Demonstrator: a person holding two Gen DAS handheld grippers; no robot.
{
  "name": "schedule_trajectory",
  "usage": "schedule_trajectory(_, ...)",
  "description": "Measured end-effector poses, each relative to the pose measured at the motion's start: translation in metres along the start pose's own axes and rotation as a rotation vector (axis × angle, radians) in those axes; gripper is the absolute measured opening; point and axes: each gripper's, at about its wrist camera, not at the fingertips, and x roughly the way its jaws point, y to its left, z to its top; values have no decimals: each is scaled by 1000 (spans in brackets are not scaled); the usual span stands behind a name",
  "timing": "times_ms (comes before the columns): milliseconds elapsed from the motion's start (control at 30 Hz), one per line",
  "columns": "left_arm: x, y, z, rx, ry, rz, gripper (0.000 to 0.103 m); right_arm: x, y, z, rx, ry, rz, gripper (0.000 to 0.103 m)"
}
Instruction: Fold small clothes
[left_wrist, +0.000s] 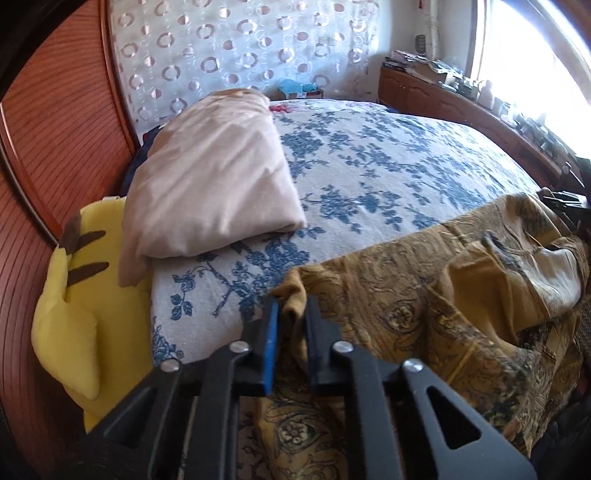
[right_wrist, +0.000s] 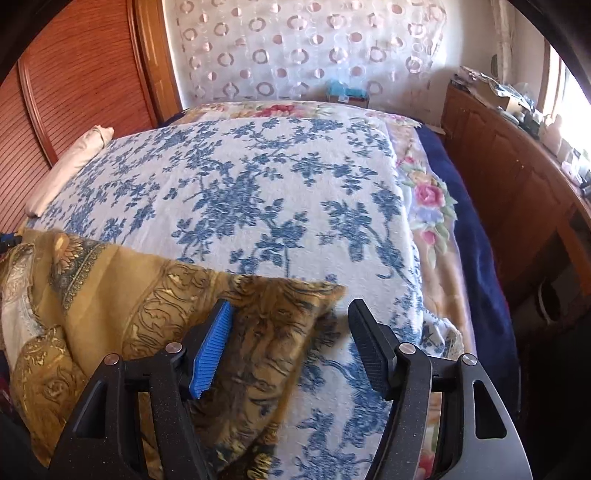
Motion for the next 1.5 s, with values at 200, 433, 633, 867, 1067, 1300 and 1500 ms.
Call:
schedule_trajectory(200, -36, -8, -2, -53, -125, -62, 6, -9, 30, -6, -90, -24, 48, 6)
schedule_trajectory(433, -111, -21, 3, -88, -301, -118, 5, -90, 41, -11, -48, -244, 87, 5)
schedule_trajectory(633, -189, -34, 11, -66, -456, -175, 5, -195, 51, -5, -62, -447, 93, 4)
schedule_trajectory(867, -278, -51, 32, 2, -650, -190, 5, -296, 66, 12, -148, -617, 59, 4)
schedule_trajectory(1067, -341, -57, 52, 57, -783, -204, 5, -367, 73, 28, -199, -738, 28, 4)
schedule_trajectory(1300, -389, -49, 71, 86, -879, -178, 5, -435, 83, 45, -270, -854, -20, 4)
schedule_trajectory(1500, -366, -29, 106, 66, -847, -112, 5, -429, 81, 74, -299, -822, -64, 4)
